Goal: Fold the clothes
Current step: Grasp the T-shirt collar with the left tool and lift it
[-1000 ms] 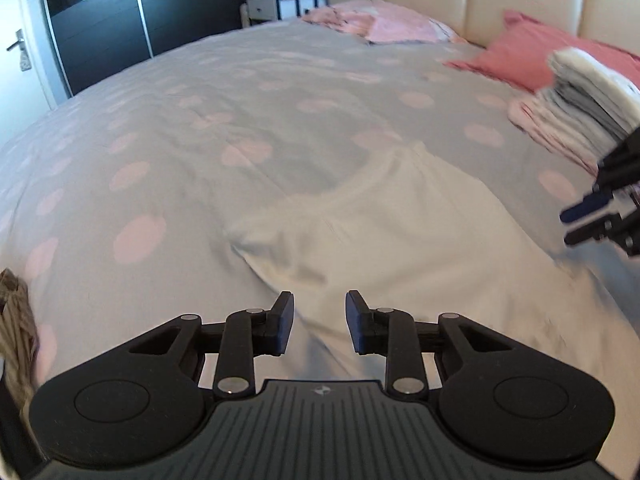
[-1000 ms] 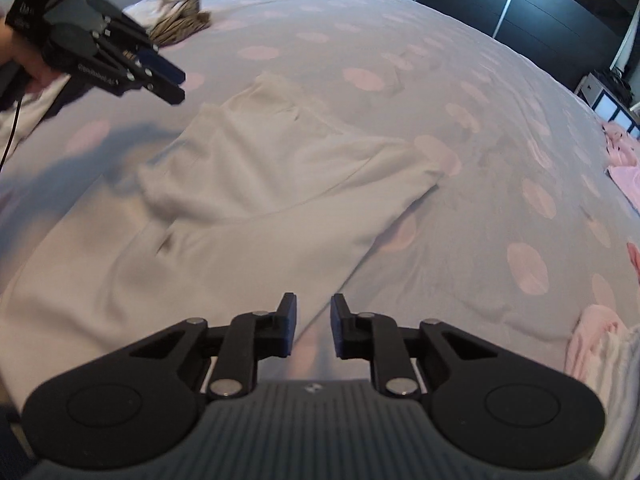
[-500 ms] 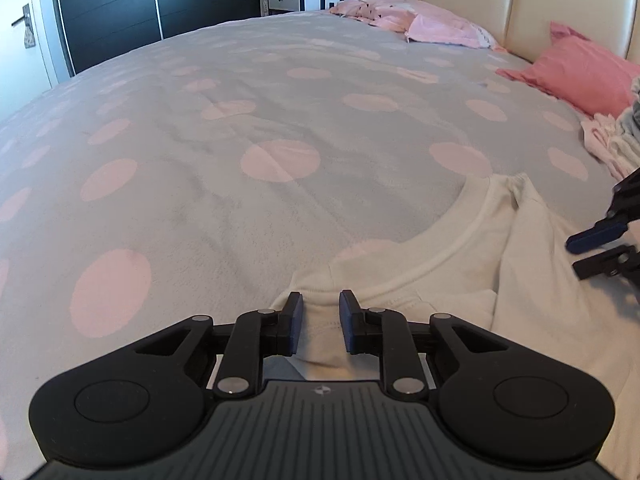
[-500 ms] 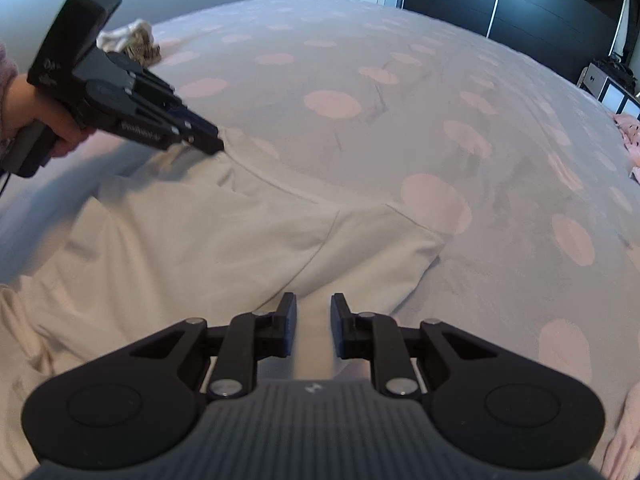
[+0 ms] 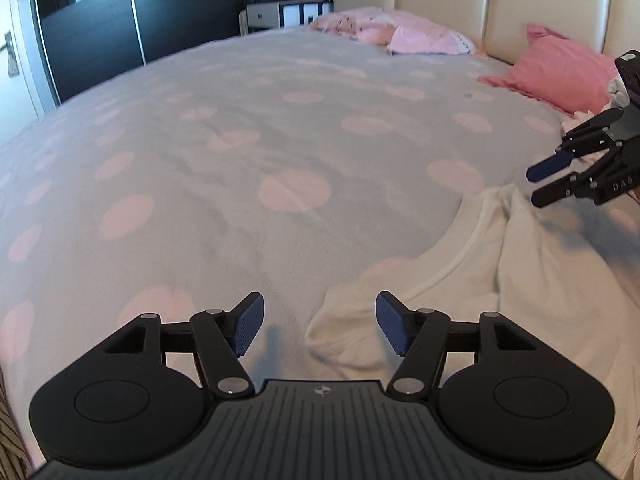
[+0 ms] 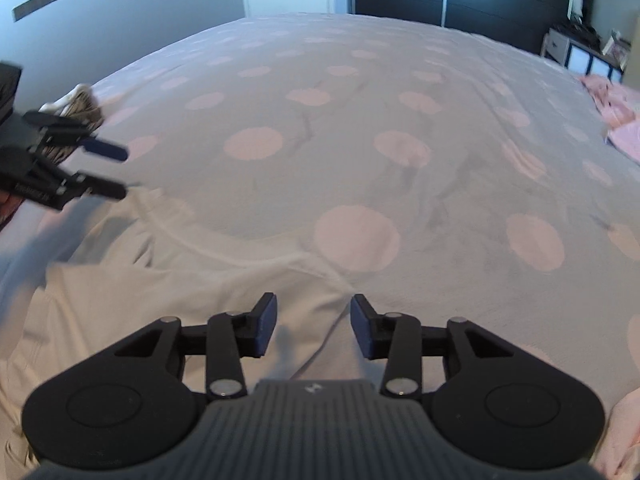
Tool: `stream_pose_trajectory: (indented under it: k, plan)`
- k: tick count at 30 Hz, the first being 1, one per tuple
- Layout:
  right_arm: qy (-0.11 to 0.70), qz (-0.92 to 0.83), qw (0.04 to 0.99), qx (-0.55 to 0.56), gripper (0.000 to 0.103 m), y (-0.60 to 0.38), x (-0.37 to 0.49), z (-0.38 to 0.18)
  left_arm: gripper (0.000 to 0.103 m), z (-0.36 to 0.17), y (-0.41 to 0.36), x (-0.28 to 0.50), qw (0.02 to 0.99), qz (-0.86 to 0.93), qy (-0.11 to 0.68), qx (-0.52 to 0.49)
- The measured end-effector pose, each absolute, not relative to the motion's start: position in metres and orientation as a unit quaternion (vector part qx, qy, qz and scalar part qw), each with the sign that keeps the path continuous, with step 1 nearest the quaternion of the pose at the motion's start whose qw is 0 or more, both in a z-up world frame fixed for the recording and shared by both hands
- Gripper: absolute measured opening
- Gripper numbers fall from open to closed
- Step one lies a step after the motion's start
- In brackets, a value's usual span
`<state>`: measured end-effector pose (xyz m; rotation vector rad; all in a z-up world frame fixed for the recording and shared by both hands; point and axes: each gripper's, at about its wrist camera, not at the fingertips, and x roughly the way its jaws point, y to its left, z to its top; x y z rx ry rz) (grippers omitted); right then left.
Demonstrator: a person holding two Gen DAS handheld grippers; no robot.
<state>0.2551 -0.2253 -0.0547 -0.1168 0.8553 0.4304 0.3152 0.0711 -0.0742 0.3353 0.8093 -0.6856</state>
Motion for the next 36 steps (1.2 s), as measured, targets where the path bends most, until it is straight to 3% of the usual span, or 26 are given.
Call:
stream_pose_trajectory:
  k: [1, 3, 7, 8, 9, 10, 13, 15, 16, 26, 36]
  plan:
    - [0.416, 0.209, 0.883, -0.052, 0.062, -0.226, 0.261, -0.059, 0.060, -0.079, 0.072, 0.317, 0.847, -0.327, 0.389, 0.160]
    - [0.427, 0.220, 0.876, -0.049, 0.072, -0.225, 0.272, -0.068, 0.060, -0.089, 0.073, 0.319, 0.841, -0.336, 0.394, 0.158]
    - [0.441, 0.233, 0.865, -0.048, 0.072, -0.221, 0.287, -0.086, 0.057, -0.098, 0.070, 0.317, 0.845, -0.353, 0.380, 0.130]
    - [0.440, 0.236, 0.866, -0.040, 0.072, -0.221, 0.289, -0.087, 0.046, -0.099, 0.069, 0.318, 0.844, -0.360, 0.379, 0.122]
    - [0.440, 0.241, 0.864, -0.035, 0.068, -0.221, 0.290, -0.087, 0.041, -0.100, 0.067, 0.318, 0.843, -0.364, 0.379, 0.114]
    - [0.440, 0.246, 0.863, -0.029, 0.056, -0.221, 0.291, -0.087, 0.041, -0.100, 0.065, 0.319, 0.844, -0.363, 0.380, 0.109]
    - [0.442, 0.266, 0.856, -0.024, 0.024, -0.218, 0.290, -0.082, 0.025, -0.096, 0.065, 0.320, 0.841, -0.368, 0.384, 0.100]
    - [0.442, 0.268, 0.856, -0.026, 0.019, -0.216, 0.287, -0.076, 0.014, -0.090, 0.067, 0.318, 0.838, -0.374, 0.387, 0.091]
    - [0.440, 0.268, 0.857, -0.024, 0.016, -0.216, 0.286, -0.072, 0.014, -0.084, 0.068, 0.315, 0.840, -0.376, 0.382, 0.091]
    - [0.373, 0.294, 0.879, -0.028, 0.014, -0.219, 0.228, 0.020, 0.012, 0.012, 0.083, 0.257, 0.861, -0.396, 0.308, 0.088]
    - [0.303, 0.337, 0.888, -0.074, 0.014, -0.225, 0.095, 0.101, 0.010, 0.081, 0.097, 0.135, 0.860, -0.432, 0.251, 0.108]
